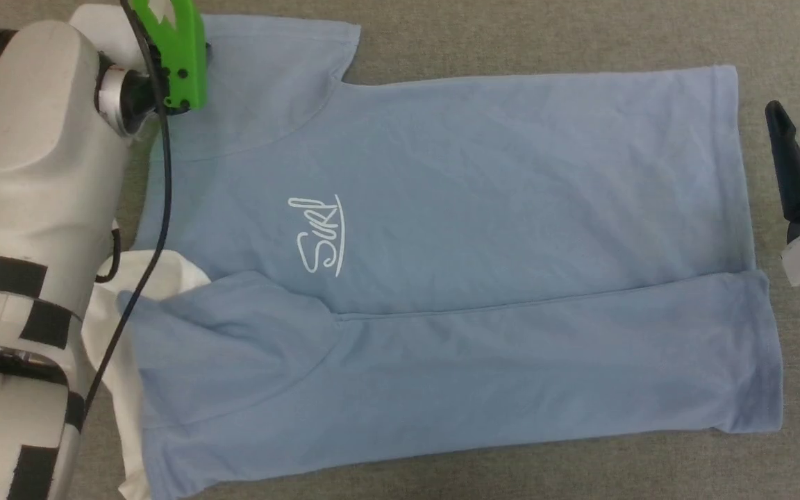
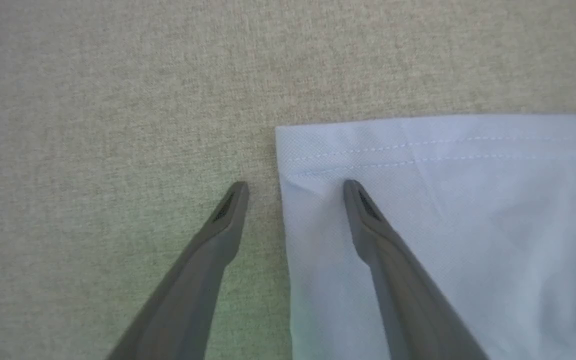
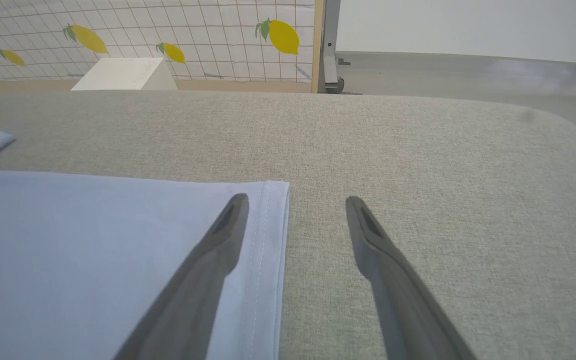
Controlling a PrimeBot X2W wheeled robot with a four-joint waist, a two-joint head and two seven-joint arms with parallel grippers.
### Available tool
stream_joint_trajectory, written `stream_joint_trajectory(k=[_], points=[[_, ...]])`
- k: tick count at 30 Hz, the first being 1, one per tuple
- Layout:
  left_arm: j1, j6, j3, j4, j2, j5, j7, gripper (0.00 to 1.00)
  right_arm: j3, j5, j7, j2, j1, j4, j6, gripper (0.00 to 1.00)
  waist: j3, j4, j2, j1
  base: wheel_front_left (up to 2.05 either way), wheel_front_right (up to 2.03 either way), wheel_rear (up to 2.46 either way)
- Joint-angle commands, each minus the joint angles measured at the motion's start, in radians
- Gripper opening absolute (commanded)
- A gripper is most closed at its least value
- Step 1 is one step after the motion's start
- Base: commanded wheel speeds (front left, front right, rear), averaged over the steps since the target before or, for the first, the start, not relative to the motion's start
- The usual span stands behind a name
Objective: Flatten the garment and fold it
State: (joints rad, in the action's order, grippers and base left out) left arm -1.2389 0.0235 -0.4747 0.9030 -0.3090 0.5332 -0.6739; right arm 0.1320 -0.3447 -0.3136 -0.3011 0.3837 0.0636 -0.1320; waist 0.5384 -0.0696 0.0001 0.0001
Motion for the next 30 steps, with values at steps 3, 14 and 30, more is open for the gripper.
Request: stream_joint_trajectory(k=[3,14,30], points=[[-0.014,-0.023,-0.02,0.026,-0.02,-0.015,-0.071,1.0,-0.001,-0.007,0.0,0.007,0.005,0.016,0.001,1.0,0.047,-0.034,-0.0001,-0.0001,0.0,0.0,0.0],[0.035,-0.059,0.013,0.01,0.007,0.079,-0.297,0.0,0.02,-0.002,-0.005,0.002,0.033,0.053,0.001,1.0,0.074,-0.026,-0.0001,-0.0001,0.0,0.0,0.0],[0.033,-0.042,0.085,-0.268,0.021,0.163,-0.206,0.0,-0.071,0.036,-0.639,-0.101,0.297,-0.009,0.001,1.0,0.071,0.041,-0.0001,-0.0001,0.0,0.0,0.0]])
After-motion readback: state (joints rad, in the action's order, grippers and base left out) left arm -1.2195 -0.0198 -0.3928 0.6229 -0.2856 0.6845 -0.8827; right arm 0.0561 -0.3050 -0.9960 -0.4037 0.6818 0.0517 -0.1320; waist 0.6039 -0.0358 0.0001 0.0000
